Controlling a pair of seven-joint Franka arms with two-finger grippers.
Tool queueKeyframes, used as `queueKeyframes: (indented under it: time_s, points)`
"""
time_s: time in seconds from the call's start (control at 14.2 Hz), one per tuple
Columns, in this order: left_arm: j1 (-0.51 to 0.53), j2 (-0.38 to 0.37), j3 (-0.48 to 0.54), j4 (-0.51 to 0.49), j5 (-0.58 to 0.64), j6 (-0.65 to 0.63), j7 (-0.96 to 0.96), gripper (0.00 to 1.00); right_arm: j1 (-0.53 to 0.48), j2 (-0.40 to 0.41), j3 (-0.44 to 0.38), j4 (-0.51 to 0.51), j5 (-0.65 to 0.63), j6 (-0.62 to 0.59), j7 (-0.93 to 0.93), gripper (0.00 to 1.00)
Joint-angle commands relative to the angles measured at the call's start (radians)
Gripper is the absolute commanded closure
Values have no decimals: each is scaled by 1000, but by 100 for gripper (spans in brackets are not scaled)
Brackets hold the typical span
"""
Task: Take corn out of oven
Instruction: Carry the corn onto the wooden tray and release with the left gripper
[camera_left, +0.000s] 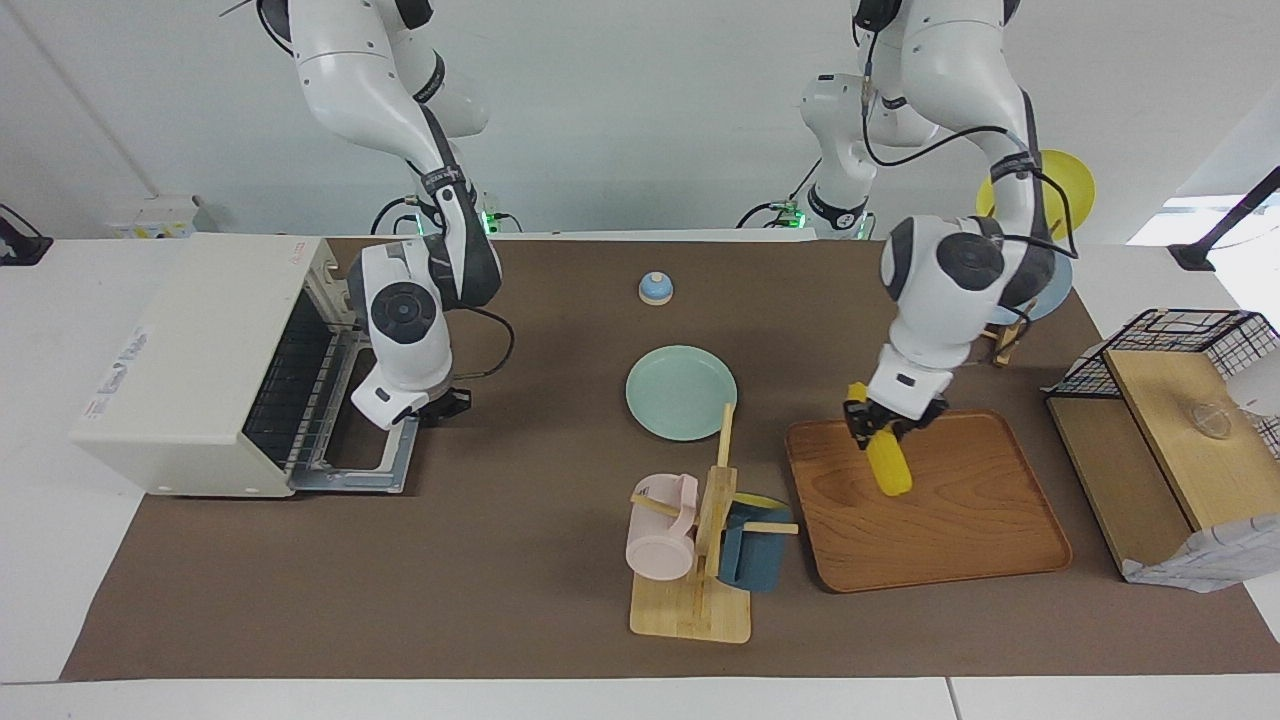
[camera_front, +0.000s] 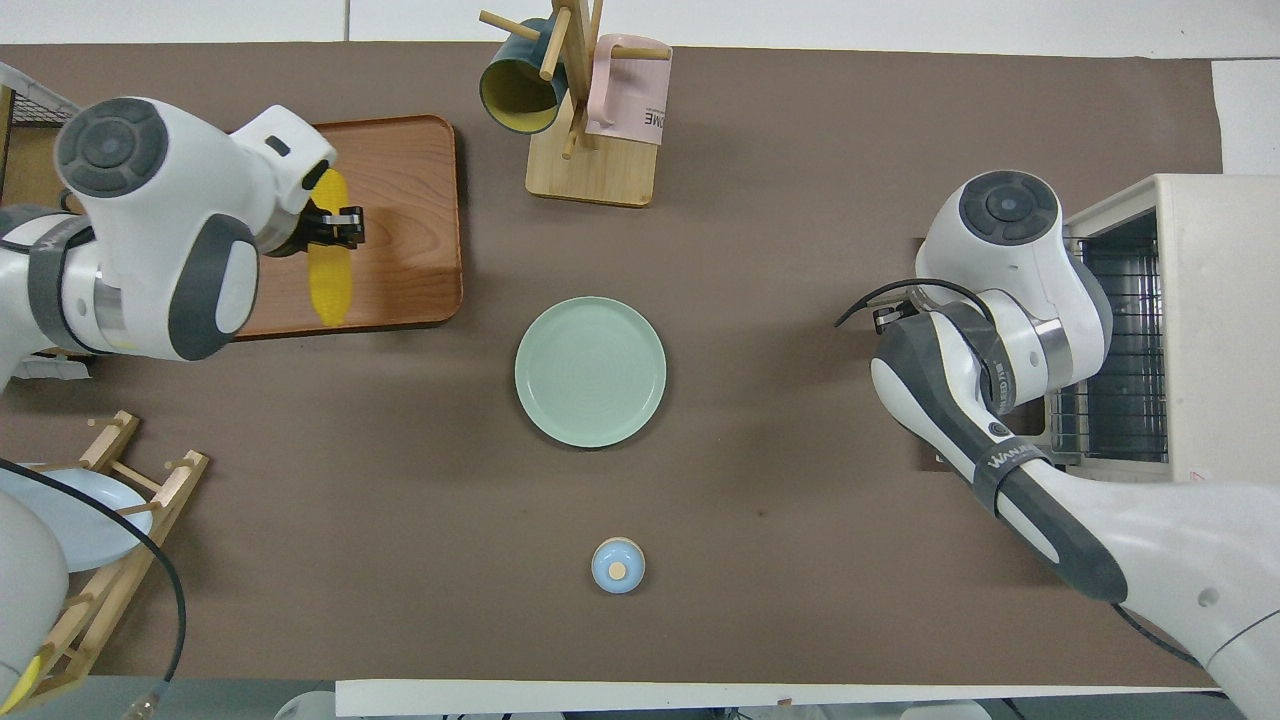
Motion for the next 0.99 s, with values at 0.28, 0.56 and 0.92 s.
queueKeyframes:
  time_s: [0.28, 0.56, 0.92]
  points:
    - [85, -59, -9, 113, -3, -193, 88, 0, -19, -8, 9, 160, -155, -248, -208, 99]
    - [113, -267, -9, 121, 0, -466, 121, 0, -85, -83, 6, 216, -152, -340, -394, 99]
    - [111, -436, -9, 159, 5, -731, 120, 0, -188, -178, 8, 237, -78, -388, -546, 89]
